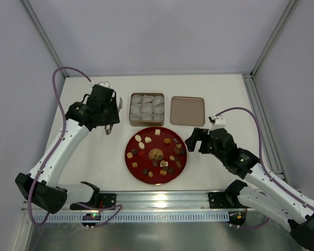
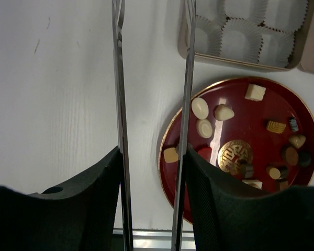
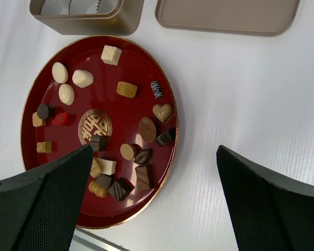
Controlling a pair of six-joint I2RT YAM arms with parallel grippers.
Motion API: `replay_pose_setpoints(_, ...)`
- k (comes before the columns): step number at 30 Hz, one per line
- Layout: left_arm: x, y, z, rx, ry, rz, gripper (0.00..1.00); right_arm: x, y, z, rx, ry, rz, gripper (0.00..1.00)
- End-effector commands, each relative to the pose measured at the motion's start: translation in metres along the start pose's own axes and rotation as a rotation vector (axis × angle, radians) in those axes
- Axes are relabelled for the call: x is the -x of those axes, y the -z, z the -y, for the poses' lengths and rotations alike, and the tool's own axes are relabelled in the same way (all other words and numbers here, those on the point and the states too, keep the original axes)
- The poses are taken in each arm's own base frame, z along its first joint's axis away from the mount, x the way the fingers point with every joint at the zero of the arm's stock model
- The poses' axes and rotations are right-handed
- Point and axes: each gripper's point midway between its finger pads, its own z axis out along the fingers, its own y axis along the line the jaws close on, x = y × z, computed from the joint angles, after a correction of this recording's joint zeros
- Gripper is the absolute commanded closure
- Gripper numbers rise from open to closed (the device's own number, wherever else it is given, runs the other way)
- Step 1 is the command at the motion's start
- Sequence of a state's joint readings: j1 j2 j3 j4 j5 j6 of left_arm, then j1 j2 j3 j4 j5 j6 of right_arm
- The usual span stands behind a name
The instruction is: Pack the chocolate
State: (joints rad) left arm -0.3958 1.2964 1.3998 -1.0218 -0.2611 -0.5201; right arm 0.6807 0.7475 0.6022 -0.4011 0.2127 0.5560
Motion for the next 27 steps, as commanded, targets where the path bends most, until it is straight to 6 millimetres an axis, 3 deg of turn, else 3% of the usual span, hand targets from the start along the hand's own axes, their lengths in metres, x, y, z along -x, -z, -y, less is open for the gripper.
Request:
replay_pose_setpoints(1, -0.019, 0.023, 0.011, -0.050, -0.030, -0.006, 0.51, 0.017, 0.010, -0.003, -0.004, -0.019, 0.048, 0.00)
replay_pose_setpoints(9, -0.063, 0.057, 0.046, -0.170, -0.125, -0.027, 0.52, 0.020, 0.020, 0.004, -0.042, -0.017, 0.047, 0.00)
replay_pose_setpoints(14, -0.103, 0.071, 0.082, -0.261, -0.226, -0.060, 0.53, 0.025, 0.028, 0.006, -0.047, -0.023, 0.068, 0.00)
replay_pose_setpoints(20, -0.137, 0.067, 0.116, -0.312, -0.284, -0.091, 0.53, 0.024, 0.034, 0.008, -0.049, -0.035, 0.063, 0.00)
replay_pose_setpoints(27, -0.160, 0.056, 0.146, -0.347, -0.349, -0.124, 0.52, 0.020, 0.036, 0.011, -0.053, -0.054, 0.067, 0.00)
